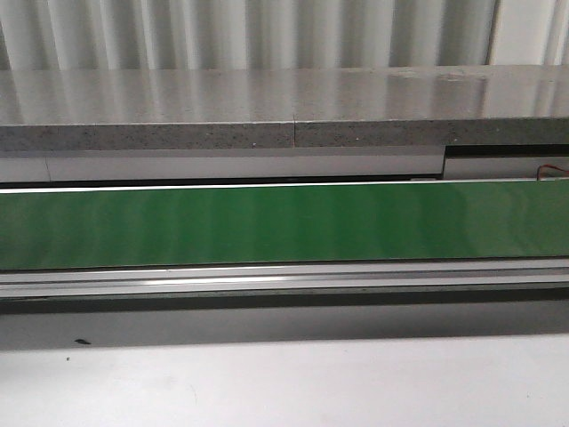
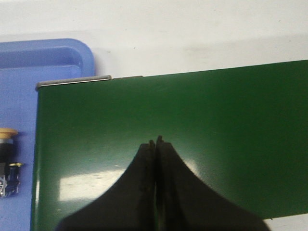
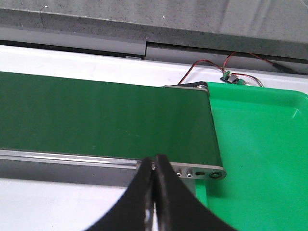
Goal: Move button from right to left
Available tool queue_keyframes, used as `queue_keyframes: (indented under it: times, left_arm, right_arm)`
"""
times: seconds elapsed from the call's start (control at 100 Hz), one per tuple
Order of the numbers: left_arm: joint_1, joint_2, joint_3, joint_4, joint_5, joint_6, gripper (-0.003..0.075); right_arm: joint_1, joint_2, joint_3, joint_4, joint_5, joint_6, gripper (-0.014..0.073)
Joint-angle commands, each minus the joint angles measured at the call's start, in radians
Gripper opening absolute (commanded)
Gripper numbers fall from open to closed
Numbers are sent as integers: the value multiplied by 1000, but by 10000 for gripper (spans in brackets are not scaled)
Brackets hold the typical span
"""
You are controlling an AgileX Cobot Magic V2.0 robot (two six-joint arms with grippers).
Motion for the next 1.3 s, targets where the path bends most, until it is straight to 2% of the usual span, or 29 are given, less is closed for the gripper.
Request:
queue_keyframes:
  times: [0.0,0.27,0.5,0.76,0.98,1.29]
  left_arm:
    - [-33,-82,15,-24,-101,-11,-20]
    - [-96,-330,163,-61,-200,-11,-20]
    - [-100,-581,294,-56,-306,-11,-20]
    - [-100,-825,418,-59,-332,-11,-20]
    - [-95,-942,508,-59,-359,-11,-20]
    - [-95,-1012,659,-57,-575,-11,-21]
  right_arm:
    - [0,8,-25,-2,-78,-9,-67]
    - [0,8,-25,-2,-78,-9,-67]
    - [0,8,-25,-2,-78,-9,-67]
    - [0,8,-25,-2,-78,-9,-67]
    - [0,8,-25,-2,-78,-9,-67]
    - [0,8,-25,-2,-78,-9,-67]
